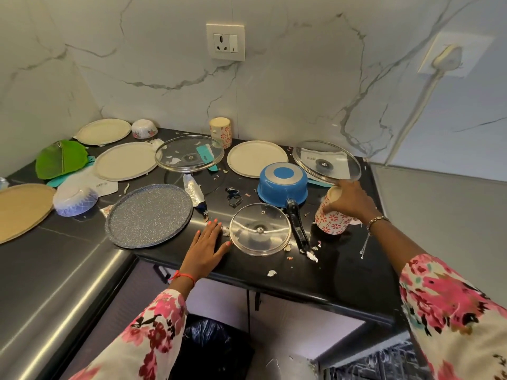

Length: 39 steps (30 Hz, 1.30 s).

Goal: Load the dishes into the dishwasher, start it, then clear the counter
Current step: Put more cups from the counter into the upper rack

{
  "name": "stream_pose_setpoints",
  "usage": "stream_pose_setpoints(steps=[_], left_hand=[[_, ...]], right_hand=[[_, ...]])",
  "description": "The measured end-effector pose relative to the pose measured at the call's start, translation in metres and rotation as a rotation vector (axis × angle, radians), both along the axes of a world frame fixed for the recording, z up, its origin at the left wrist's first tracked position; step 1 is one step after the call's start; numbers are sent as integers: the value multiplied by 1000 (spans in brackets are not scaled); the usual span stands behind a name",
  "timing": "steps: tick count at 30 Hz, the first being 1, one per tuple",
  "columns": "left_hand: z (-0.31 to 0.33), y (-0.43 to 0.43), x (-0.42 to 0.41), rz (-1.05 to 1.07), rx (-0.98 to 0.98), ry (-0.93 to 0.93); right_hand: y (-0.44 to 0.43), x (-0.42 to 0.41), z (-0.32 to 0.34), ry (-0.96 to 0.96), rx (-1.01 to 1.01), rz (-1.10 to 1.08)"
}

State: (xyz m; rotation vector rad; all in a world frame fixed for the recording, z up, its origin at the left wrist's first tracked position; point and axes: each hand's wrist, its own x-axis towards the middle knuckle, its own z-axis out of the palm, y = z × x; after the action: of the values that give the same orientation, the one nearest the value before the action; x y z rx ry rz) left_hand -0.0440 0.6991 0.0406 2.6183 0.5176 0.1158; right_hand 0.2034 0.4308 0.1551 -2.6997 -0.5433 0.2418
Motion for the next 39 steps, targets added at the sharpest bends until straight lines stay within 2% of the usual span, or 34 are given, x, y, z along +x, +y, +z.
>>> stream_pose_setpoints(steps=[5, 11, 23, 27, 31, 39], left_hand=[[-5, -25, -61, 1, 79, -36], [-23, -80, -163, 8, 129, 3], [-68, -227, -382, -60, 150, 120], [-83, -273, -419, -89, 118, 165], [-96, -312, -437, -190, 115, 221], [-106, -396, -423, -391, 101, 231]], right_hand=[[-17, -66, 8, -19, 41, -15], [-55, -187, 3, -63, 56, -20], [-180, -470, -73, 131, -125, 53], [-220, -525, -97, 193, -132, 44], [-259, -559, -116, 174, -181, 61], [-339, -584, -149, 185, -204, 82]])
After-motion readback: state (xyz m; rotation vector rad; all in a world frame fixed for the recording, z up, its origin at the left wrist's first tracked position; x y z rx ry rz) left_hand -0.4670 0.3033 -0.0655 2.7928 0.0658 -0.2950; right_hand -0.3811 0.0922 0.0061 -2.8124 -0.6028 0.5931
